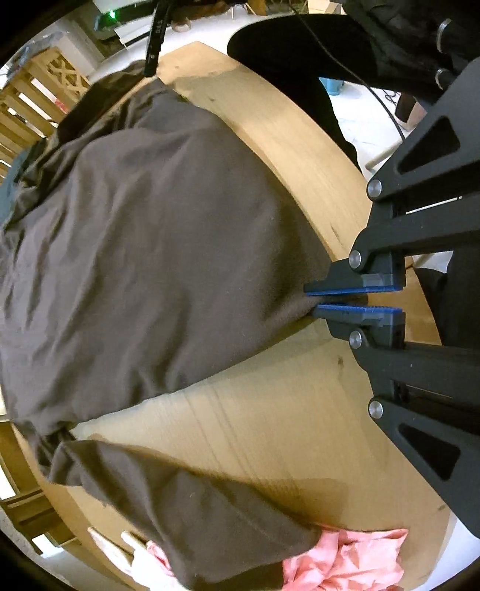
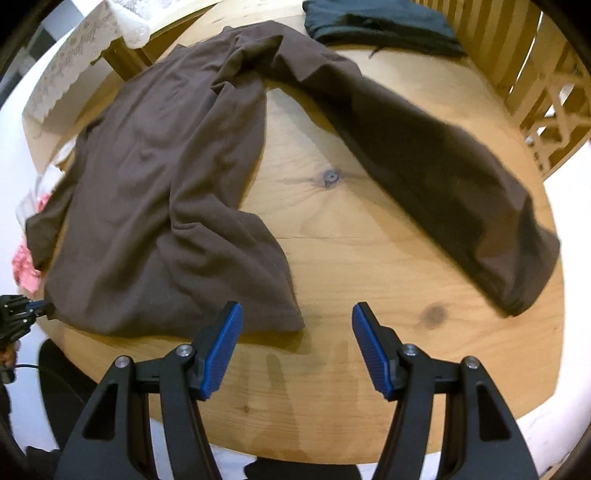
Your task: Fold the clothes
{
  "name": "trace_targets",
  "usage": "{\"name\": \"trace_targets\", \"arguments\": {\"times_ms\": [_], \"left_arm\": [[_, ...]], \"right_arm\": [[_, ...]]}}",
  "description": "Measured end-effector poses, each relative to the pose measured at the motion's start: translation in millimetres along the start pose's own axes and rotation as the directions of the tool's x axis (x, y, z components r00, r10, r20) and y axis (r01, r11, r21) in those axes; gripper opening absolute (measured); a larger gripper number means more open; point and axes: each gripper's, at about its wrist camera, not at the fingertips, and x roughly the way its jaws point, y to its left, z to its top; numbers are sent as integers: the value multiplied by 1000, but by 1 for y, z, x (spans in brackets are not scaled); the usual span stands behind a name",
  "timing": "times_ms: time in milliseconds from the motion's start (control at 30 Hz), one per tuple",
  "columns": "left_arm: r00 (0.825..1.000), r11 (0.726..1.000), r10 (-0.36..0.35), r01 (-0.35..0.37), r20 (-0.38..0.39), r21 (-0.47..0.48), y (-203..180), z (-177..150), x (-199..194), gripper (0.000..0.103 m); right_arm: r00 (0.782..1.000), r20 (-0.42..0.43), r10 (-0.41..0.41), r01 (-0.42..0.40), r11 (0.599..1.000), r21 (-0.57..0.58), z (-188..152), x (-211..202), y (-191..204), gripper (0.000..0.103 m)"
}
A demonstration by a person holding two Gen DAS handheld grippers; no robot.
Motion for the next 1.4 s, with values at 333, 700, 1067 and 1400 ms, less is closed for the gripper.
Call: {"name": "trace_targets", "arguments": {"times_ms": [333, 700, 1067, 1400], "left_arm": [[1000, 1000, 21, -21, 14, 7, 17, 7, -13, 4], [984, 1000, 9, -9, 175, 0, 24, 31, -84, 3], [995, 992, 85, -79, -57, 95, 33, -32, -48, 11], [983, 991, 131, -127, 127, -43, 109, 83, -42, 11]], "right_arm": [[999, -37, -15, 11, 992, -122, -14, 26, 18, 50], [989, 103, 110, -98, 989, -115, 15, -97, 12, 8], [976, -186, -110, 86, 987, -134, -52, -52, 23, 39], [993, 113, -32, 28, 999, 39, 117, -4, -2, 39]]}}
